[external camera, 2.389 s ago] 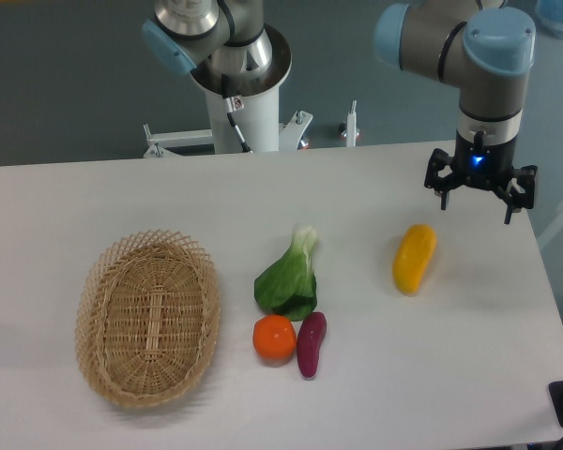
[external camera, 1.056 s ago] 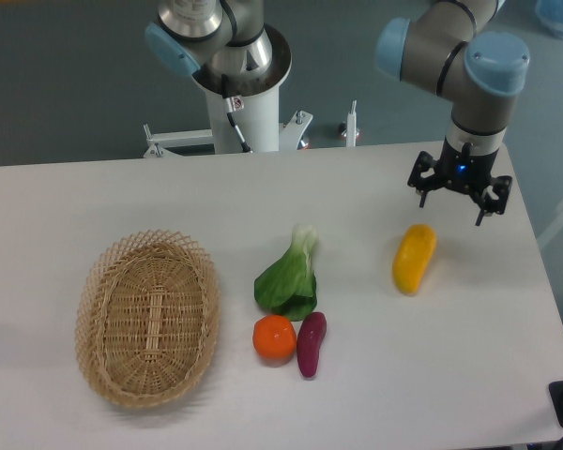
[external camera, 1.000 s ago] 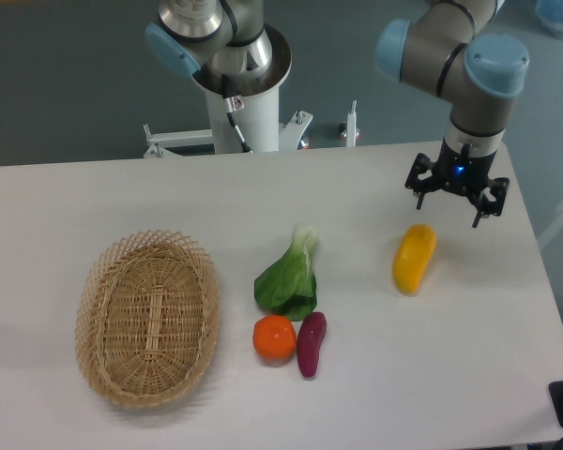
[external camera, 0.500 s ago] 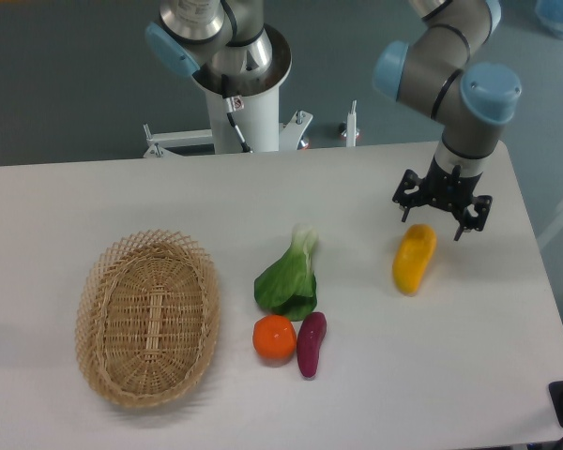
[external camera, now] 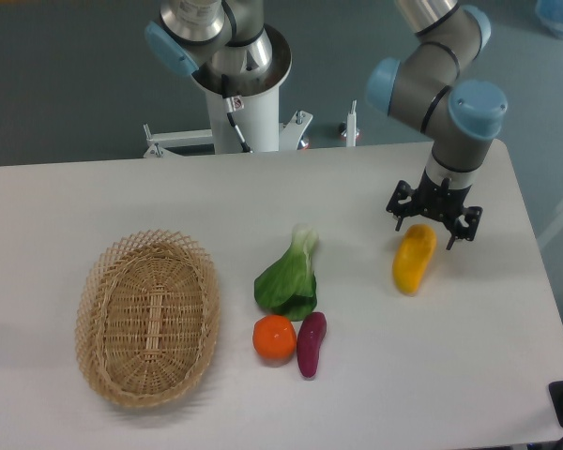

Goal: Pick up the mango from the table
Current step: 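Move the open gripper over the yellow mango and lower it, then close the gripper around the yellow mango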

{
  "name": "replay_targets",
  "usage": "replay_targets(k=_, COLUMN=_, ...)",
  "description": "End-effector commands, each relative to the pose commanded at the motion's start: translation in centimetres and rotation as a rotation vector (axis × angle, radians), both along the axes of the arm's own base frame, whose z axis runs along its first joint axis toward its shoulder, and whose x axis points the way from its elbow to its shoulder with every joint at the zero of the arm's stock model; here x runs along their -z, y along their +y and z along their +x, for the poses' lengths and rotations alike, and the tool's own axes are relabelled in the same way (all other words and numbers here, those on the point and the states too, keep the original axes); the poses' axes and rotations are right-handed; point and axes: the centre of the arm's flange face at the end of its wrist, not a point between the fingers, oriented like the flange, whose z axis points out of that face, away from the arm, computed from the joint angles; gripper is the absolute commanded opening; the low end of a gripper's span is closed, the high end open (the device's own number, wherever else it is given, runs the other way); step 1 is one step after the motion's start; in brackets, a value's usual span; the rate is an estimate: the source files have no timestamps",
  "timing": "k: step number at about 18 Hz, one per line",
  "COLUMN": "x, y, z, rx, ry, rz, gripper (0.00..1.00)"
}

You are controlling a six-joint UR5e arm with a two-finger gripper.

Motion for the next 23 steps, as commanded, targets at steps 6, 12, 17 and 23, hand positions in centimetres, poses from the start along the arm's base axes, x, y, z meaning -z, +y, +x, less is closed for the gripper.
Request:
replay_targets(k=6, x=1.2, y=0.5, z=0.6, rx=0.011, ry=-0.005, rz=-0.026, gripper=1.00)
replay_targets(k=12, x=1.2, y=0.5, z=0.6, rx=0.006, ry=-0.006, rz=-0.024, gripper=0.74)
replay_targets(k=17, x=0.6, y=0.6, z=0.4, rx=0.006, ry=0.004, rz=-0.016, gripper=0.60)
replay_targets(k=23, x=-1.3, y=0.9, z=-0.2, rx=0.001, ry=0.029, rz=0.025, gripper=0.52)
